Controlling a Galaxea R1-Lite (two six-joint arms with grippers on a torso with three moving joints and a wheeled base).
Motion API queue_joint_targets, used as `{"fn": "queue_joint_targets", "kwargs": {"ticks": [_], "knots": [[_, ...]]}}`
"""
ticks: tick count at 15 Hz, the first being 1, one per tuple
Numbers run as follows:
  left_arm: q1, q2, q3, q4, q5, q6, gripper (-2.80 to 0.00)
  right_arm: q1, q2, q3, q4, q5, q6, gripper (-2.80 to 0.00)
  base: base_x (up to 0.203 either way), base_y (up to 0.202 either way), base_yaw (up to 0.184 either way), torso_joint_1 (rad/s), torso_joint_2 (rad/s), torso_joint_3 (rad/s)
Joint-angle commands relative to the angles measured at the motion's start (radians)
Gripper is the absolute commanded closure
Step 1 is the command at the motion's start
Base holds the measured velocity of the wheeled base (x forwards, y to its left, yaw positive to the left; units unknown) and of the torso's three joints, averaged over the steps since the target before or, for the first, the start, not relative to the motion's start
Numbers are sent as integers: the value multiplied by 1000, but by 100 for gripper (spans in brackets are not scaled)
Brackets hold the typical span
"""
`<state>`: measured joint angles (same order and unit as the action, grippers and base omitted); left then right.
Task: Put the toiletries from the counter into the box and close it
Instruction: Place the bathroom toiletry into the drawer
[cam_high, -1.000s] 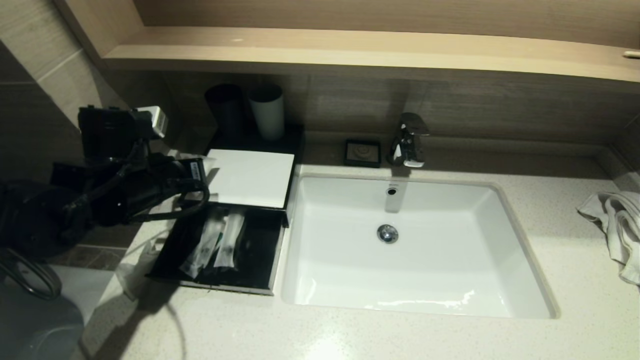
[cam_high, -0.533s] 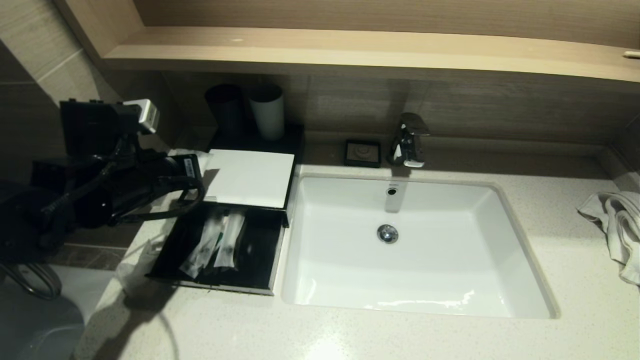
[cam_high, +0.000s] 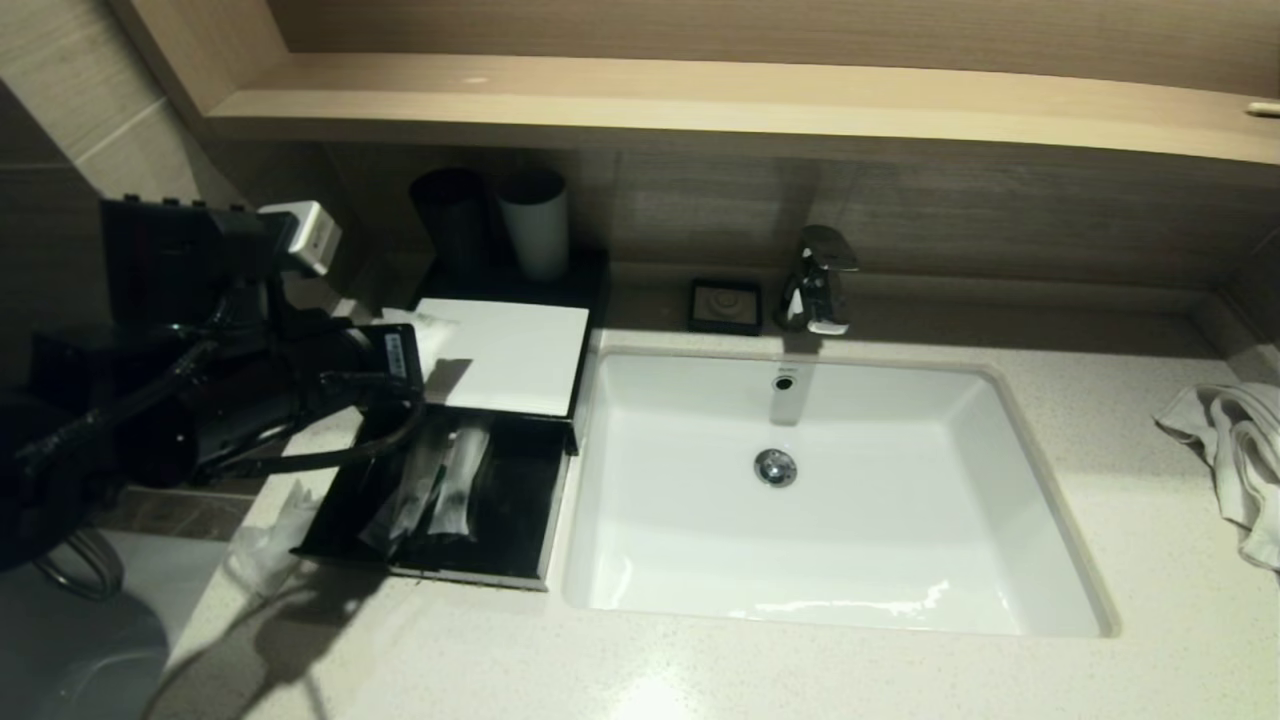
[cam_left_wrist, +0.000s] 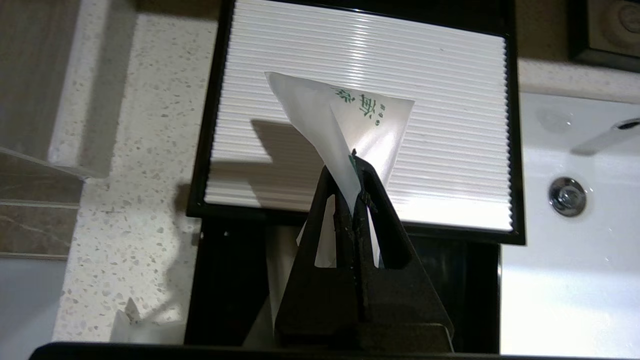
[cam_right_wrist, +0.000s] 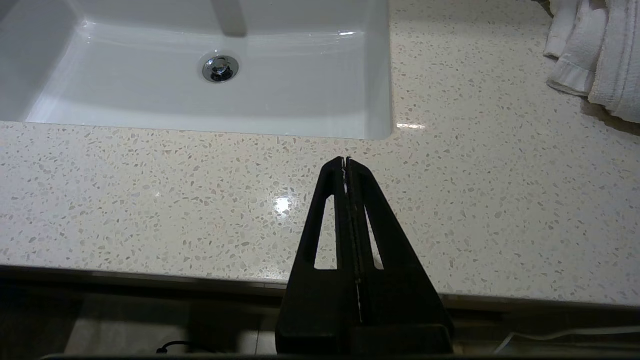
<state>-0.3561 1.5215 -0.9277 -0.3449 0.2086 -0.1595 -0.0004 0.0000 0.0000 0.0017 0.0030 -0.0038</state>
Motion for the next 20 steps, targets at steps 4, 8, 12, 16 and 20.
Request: {"fn": "queue_joint_targets", "kwargs": {"ticks": [4,8,12,16,20], "knots": [[-77,-78,18,107,-21,-59,0,0,0,0,0,0,-1,0,0,0,0,0,0,0],[-122,-128,50,202,-35,-70,0,0,0,1,0,0,-1,0,0,0,0,0,0,0],[-166,-116,118,204,-35,-72,0,-1,0,0,0,0,-1,0,0,0,0,0,0,0],[-212,-78,129,207,-35,-78,0,0,0,0,0,0,-1,0,0,0,0,0,0,0],[-227,-44,130,208,-34,-91,0,-1,0,0,0,0,-1,0,0,0,0,0,0,0]]}}
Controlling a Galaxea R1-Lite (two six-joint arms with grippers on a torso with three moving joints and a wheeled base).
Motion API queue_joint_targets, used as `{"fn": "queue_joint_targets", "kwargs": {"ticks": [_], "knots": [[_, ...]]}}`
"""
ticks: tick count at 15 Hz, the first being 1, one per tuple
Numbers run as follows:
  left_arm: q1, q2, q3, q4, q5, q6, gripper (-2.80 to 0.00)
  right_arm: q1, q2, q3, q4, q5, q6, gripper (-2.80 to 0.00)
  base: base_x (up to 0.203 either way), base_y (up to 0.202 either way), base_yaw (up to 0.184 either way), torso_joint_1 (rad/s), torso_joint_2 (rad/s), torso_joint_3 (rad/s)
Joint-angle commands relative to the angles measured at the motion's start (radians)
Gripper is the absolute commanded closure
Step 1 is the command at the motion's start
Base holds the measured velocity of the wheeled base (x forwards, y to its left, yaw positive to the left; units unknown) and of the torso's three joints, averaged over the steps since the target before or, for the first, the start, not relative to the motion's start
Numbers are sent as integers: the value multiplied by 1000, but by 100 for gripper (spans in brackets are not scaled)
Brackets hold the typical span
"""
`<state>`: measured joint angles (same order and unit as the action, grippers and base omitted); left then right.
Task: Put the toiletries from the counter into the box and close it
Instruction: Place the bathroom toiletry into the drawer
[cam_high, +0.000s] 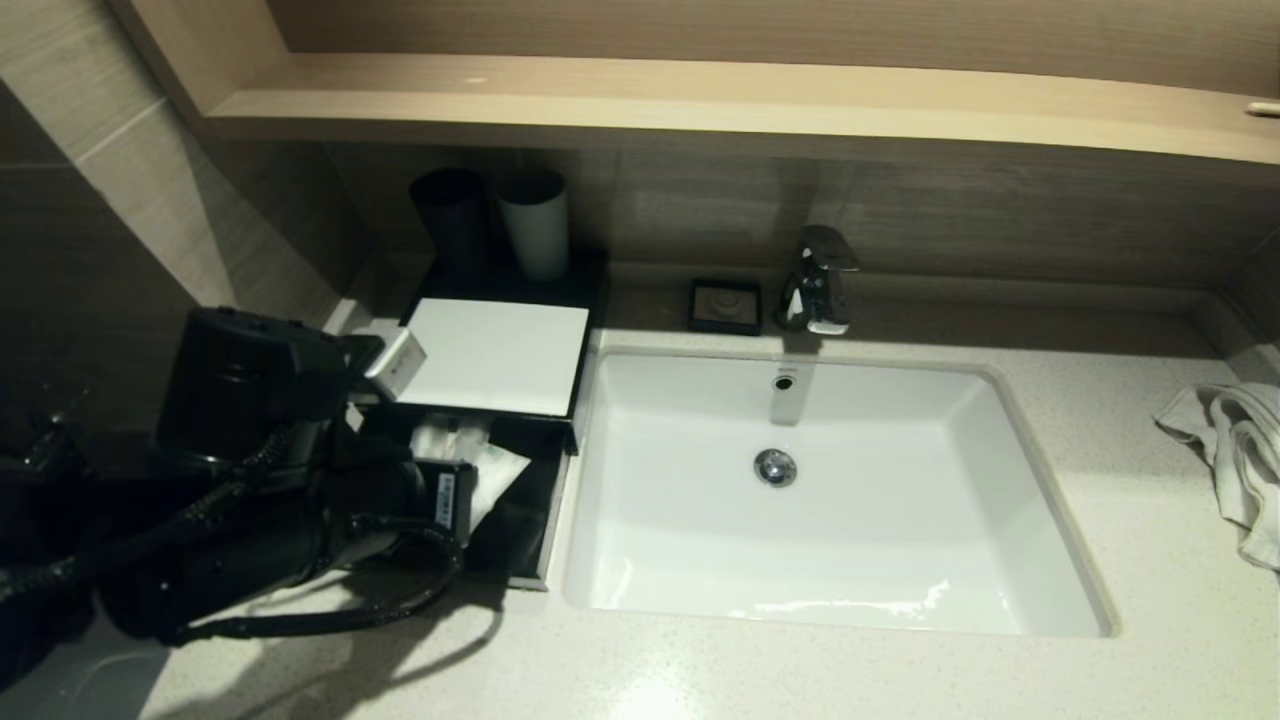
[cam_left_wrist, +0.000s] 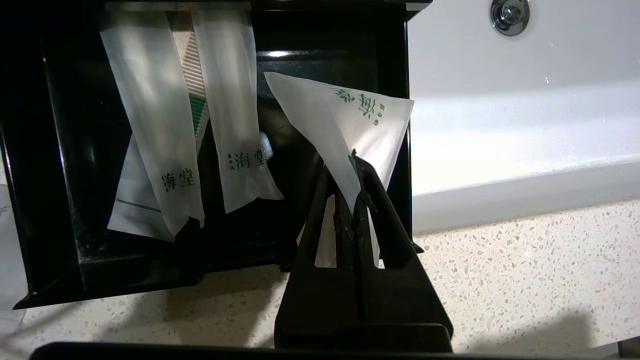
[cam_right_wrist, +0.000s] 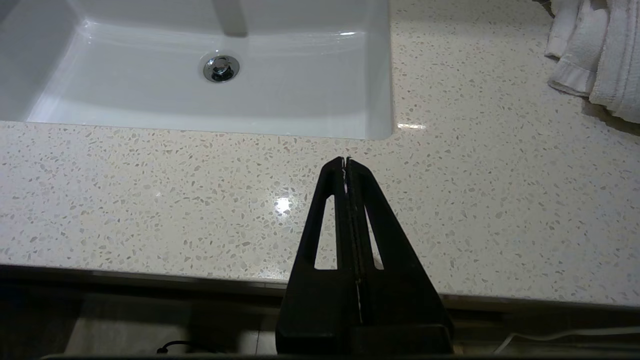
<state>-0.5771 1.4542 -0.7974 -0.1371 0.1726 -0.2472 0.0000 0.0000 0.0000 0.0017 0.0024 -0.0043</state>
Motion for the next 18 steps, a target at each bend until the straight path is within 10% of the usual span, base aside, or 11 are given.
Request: {"fn": "queue_joint_targets", "kwargs": {"ticks": [1,18], "knots": [[-6,33,-1,1,2,-3,0,0,0,0,0,1,0,0,0,0,0,0,0,0],[6,170,-81,10,10,-32,0,0,0,0,0,1,0,0,0,0,0,0,0,0]]}}
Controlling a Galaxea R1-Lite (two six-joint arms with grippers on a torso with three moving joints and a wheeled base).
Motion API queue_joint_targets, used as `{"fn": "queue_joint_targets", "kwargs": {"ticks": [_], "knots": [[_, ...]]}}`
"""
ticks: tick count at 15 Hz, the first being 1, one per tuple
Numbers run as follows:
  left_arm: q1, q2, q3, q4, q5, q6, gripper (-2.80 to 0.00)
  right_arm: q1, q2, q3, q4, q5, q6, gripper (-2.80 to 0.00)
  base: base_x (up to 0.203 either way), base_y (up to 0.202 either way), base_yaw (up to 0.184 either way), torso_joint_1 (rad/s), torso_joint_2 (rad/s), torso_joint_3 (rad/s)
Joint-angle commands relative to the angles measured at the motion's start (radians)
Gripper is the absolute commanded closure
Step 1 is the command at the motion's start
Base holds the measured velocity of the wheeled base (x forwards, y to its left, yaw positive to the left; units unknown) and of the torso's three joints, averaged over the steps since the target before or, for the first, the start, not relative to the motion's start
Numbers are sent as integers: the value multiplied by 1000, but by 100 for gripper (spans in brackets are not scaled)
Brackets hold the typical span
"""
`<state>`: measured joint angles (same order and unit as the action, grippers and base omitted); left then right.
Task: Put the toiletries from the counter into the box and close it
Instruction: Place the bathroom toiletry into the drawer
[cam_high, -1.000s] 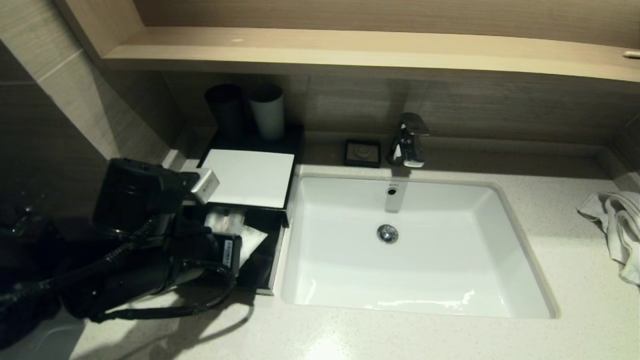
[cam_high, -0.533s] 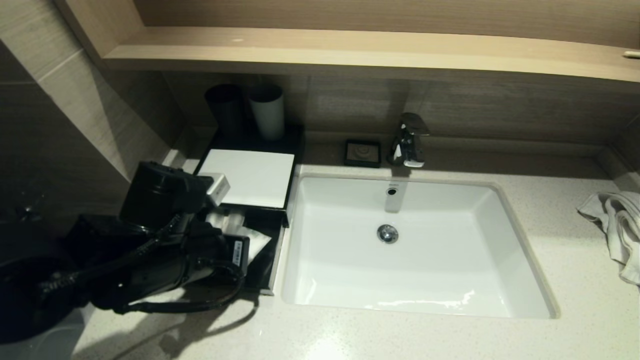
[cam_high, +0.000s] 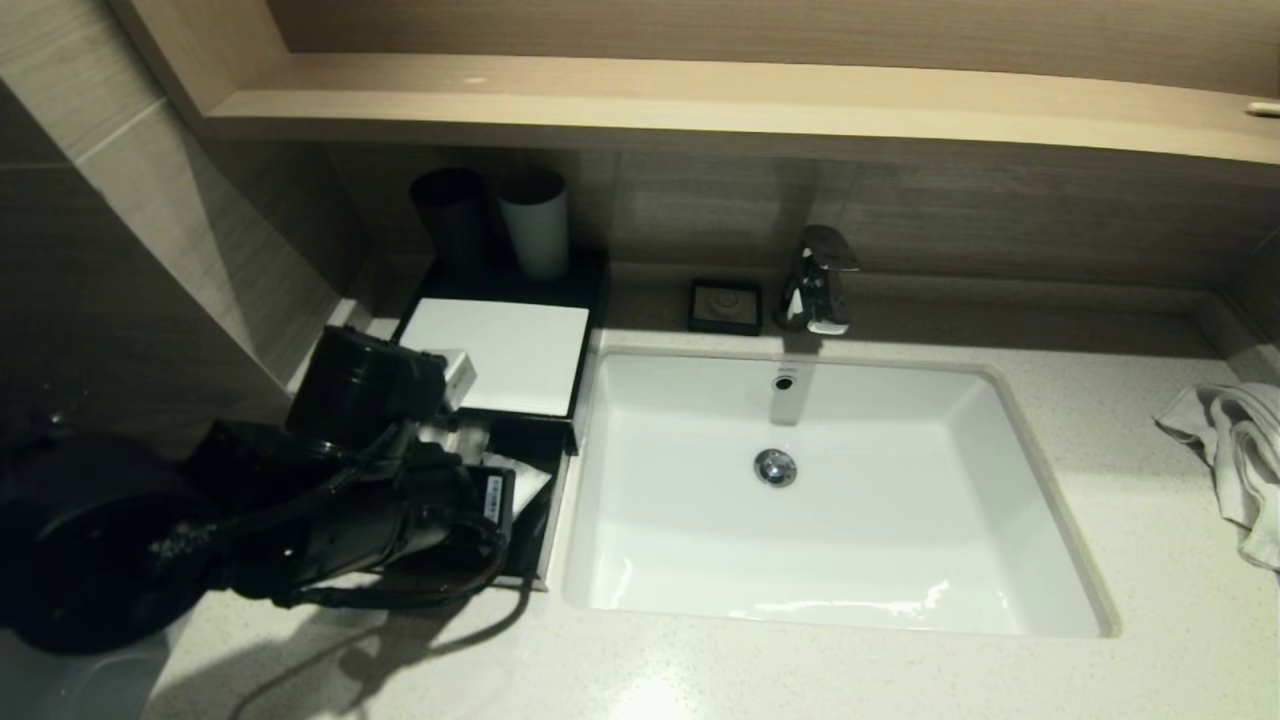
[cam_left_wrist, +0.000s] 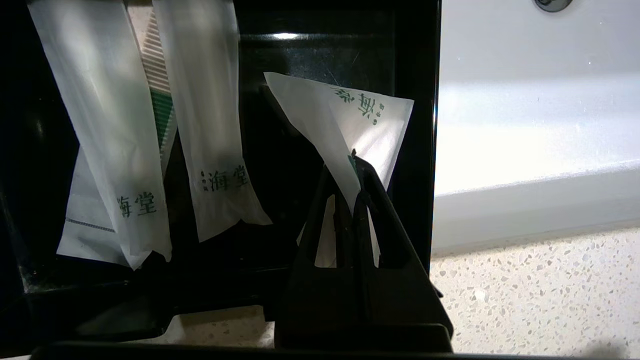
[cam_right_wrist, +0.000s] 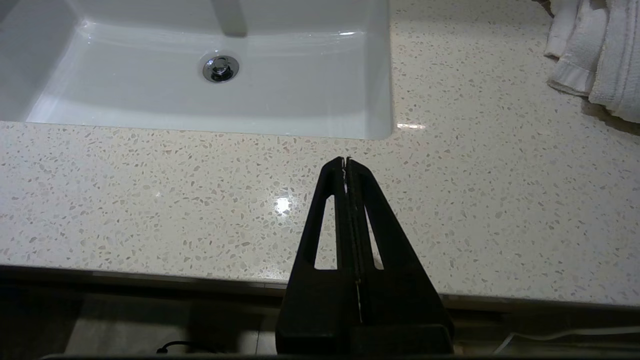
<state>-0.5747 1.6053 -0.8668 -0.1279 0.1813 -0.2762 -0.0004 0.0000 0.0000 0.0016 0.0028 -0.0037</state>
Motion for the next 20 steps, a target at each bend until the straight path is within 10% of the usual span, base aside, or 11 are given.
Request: {"fn": "queue_joint_targets", "kwargs": {"ticks": [1,20], "knots": [[7,26,-21,0,1,-2,0,-1,0,0,0,0,-1,0,0,0,0,0,0,0],[52,146,-121,-34,2,-47,0,-1,0,0,0,0,-1,0,0,0,0,0,0,0]]}}
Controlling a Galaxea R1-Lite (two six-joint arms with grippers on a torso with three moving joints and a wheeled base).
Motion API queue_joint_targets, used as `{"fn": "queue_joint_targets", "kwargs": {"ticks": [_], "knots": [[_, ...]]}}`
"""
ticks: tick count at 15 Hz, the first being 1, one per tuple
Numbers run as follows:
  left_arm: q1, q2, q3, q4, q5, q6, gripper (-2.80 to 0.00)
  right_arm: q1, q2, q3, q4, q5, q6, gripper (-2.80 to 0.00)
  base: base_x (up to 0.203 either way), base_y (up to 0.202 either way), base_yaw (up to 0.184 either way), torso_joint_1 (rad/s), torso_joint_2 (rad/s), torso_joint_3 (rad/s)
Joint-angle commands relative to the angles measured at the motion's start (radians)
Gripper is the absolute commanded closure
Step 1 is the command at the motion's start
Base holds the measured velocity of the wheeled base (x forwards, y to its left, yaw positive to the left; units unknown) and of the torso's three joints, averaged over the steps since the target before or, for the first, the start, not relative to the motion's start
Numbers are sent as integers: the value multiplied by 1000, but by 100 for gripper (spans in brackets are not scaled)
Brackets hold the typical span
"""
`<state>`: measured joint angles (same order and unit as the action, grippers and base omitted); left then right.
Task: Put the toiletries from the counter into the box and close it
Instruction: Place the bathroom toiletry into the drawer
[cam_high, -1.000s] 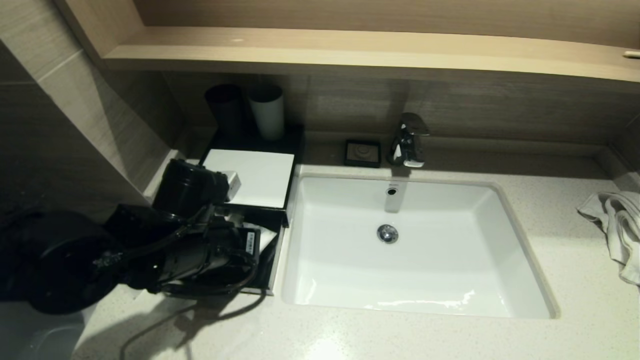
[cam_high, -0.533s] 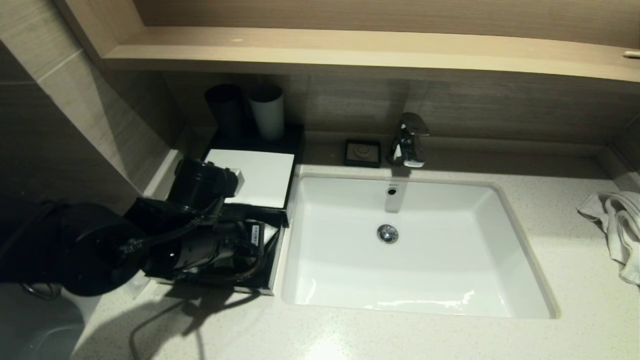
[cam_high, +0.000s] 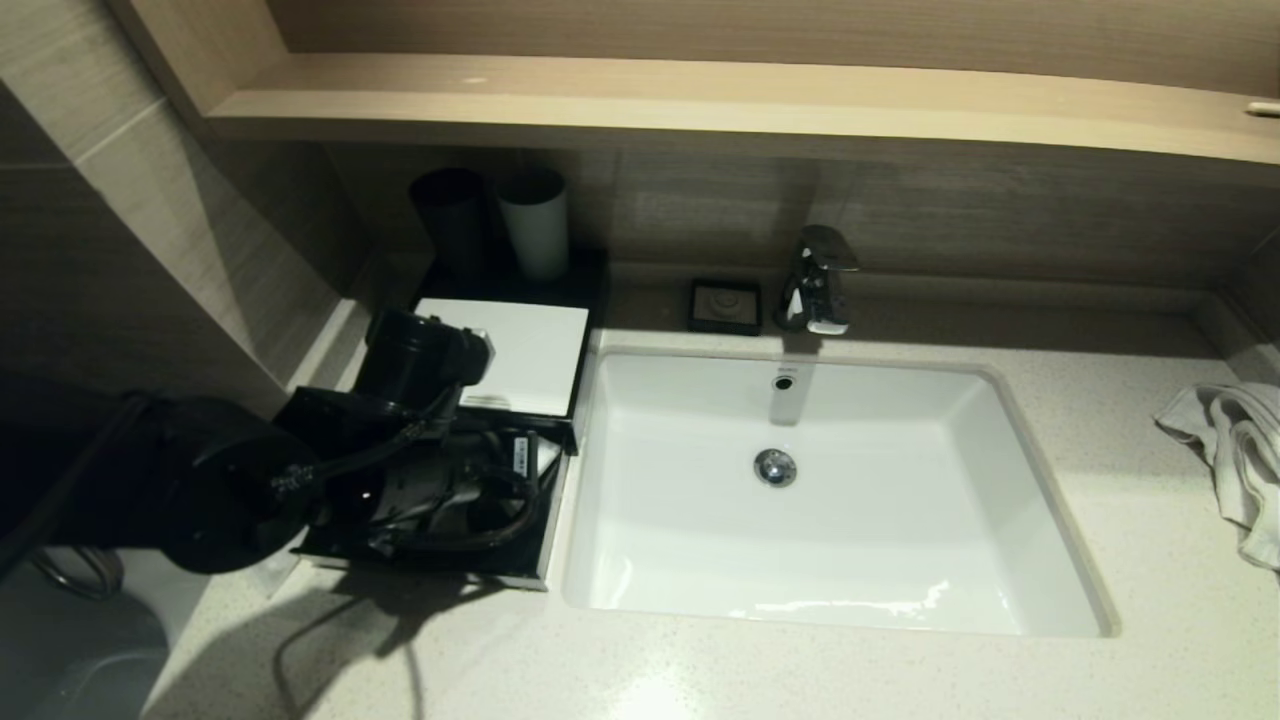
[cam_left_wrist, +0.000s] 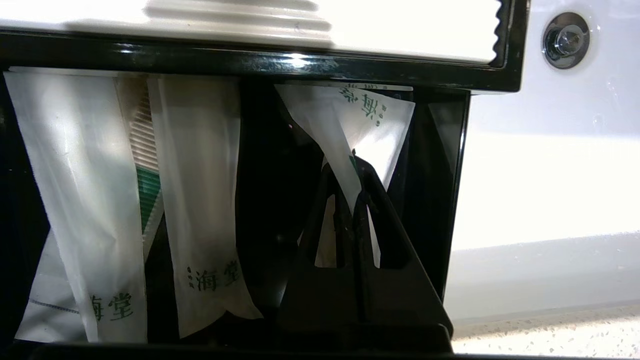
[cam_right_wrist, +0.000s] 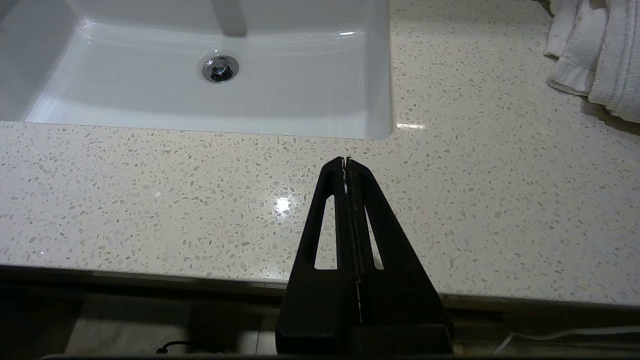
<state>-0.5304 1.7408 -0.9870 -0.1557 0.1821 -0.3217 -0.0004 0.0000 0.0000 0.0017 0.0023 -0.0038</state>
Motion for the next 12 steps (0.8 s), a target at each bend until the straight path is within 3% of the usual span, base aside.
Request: {"fn": "queue_joint_targets", "kwargs": {"ticks": [1,12], "knots": [[9,17,-1,-21,0,0,0,0,0,0,0,1,-1,0,0,0,0,0,0,0],[20,35,-28,-56,0,1,0,0,0,0,0,1,-1,0,0,0,0,0,0,0]]}}
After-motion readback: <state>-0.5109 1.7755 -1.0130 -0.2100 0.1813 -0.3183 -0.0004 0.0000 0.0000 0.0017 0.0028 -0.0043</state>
